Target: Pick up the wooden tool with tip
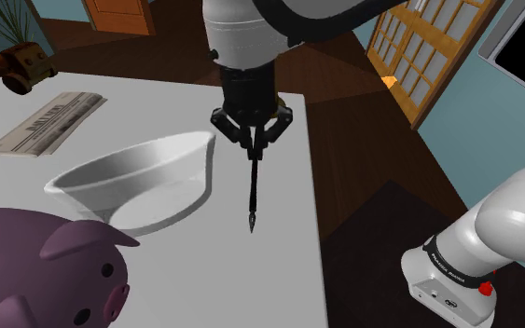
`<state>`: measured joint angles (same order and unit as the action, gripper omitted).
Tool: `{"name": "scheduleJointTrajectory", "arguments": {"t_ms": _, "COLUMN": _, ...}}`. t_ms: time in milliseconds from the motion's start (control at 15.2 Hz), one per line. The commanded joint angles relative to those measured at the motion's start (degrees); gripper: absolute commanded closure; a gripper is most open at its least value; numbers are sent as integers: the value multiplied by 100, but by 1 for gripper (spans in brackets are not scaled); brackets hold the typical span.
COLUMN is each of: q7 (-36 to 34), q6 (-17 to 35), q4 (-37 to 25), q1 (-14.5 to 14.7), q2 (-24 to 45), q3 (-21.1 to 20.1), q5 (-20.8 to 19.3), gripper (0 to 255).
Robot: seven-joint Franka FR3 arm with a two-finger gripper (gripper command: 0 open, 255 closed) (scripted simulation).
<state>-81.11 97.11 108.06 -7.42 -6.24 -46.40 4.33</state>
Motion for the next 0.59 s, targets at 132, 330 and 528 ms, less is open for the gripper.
{"name": "scheduleJointTrajectory", "arguments": {"t_ms": 132, "q7": 21, "q6": -314, "q4": -287, "q1": -13, "q2": -33, "q3": 28, "q5": 15, "gripper": 255}}
{"name": "scheduleJointTrajectory", "arguments": {"t_ms": 330, "q7": 10, "q6": -546, "q4": -533, "q1": -19, "q2": -14, "q3": 31, "q5": 0, "gripper": 255}}
{"name": "scheduleJointTrajectory", "arguments": {"t_ms": 528, "q7": 3, "q6": -635, "q4": -630, "q1": -21, "q2": -3, "q3": 31, "q5": -9, "gripper": 255}}
